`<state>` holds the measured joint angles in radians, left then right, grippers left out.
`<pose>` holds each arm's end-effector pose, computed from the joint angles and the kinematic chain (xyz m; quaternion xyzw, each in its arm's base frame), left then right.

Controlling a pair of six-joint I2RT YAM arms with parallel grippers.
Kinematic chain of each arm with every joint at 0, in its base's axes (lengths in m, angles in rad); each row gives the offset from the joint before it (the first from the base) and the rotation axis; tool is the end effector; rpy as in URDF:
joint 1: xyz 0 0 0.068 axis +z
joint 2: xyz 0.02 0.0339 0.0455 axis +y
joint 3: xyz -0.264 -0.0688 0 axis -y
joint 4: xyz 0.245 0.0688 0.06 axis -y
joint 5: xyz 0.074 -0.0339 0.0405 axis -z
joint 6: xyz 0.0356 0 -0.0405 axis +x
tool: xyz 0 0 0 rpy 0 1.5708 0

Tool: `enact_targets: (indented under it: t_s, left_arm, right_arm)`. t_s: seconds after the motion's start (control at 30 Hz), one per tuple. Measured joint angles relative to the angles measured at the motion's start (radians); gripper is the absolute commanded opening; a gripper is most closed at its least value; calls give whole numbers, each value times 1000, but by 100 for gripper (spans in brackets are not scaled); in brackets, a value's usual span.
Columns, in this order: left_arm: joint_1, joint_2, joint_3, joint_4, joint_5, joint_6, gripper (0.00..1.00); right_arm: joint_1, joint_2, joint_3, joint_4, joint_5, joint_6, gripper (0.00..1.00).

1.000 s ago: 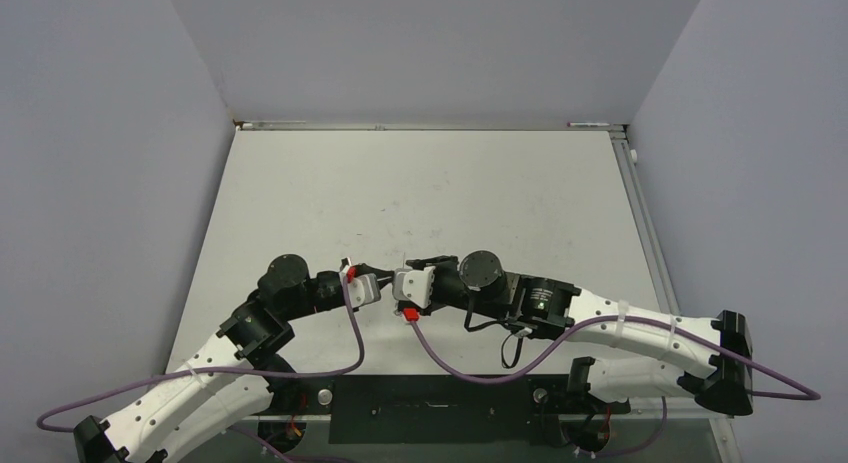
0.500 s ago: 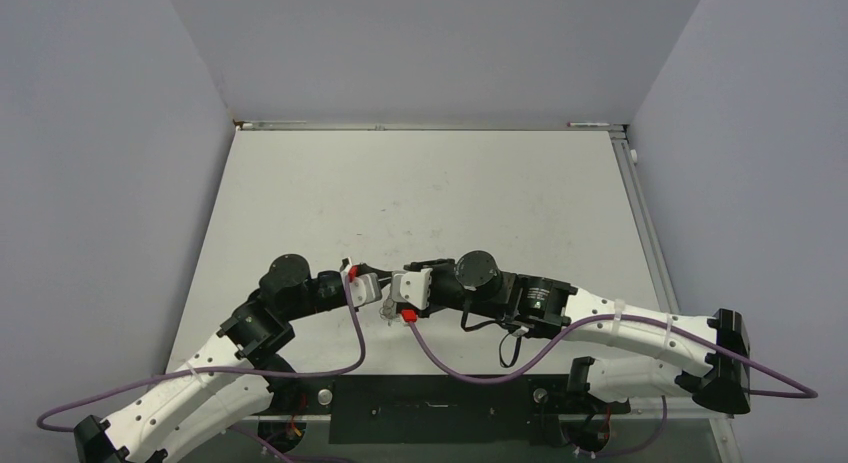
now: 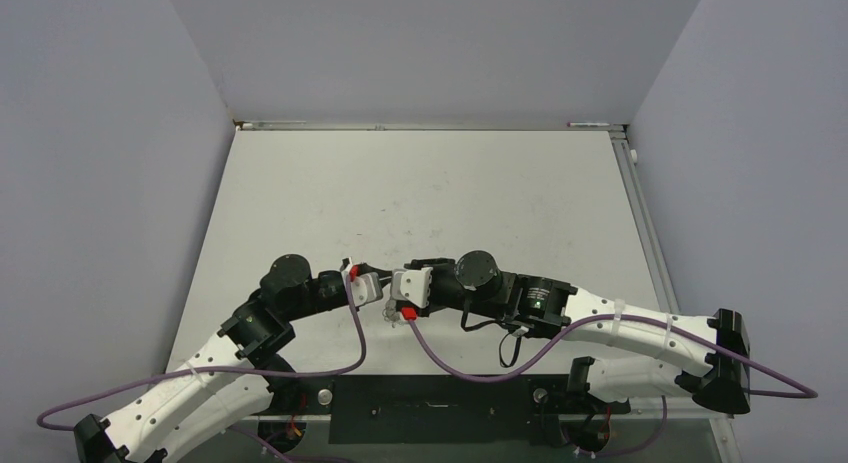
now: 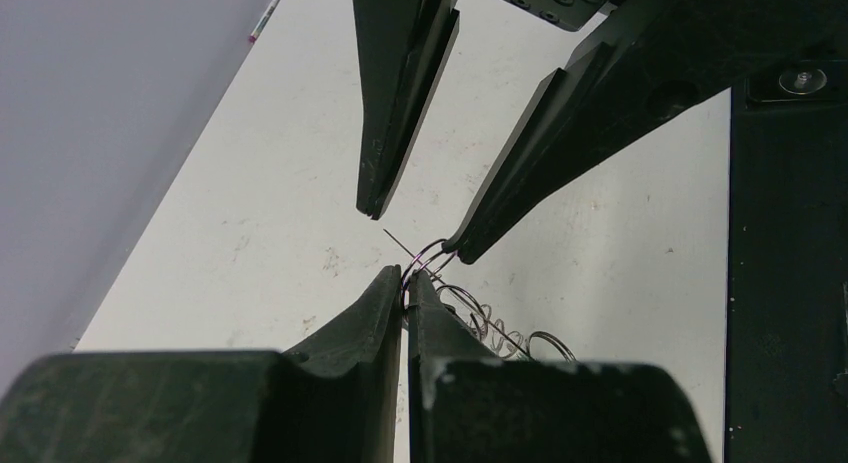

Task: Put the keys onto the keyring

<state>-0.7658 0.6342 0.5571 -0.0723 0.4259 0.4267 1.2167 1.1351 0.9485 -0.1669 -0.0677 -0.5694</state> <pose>0.1062 -0.1225 0.2950 0.5301 0.5355 -0.2655 0.6015 0.0890 0.2477 0.3284 -0.6509 0.4991 0.2081 0.5329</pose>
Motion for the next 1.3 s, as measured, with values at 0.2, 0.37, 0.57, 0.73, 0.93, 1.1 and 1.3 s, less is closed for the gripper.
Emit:
enact_targets:
  t_s: [0.2,0.37,0.57,0.73,0.93,1.1,1.3]
  left_arm:
    - [0,2,0,2,-10,1,0]
    - [0,3,0,6,-28,1,0]
    - [0,3,0,8,-31,1,0]
    - [0,3,0,8,-30,1,0]
    - [0,3,0,9,-29,0,0]
    - [0,3,0,9,-29,0,0]
    - [0,0,0,9,-29,1,0]
  right_arm:
    - [0,-16,0,-3,13,5,36]
    - [2,-72,0,-7,16,6,35]
    - [2,-89,0,-6,15,9,35]
    - [2,-47,0,18,15,9,33]
    - [1,6,0,41,15,9,33]
    - [-1,21,0,60,14,9,31]
    - [-12,31,0,62,15,9,28]
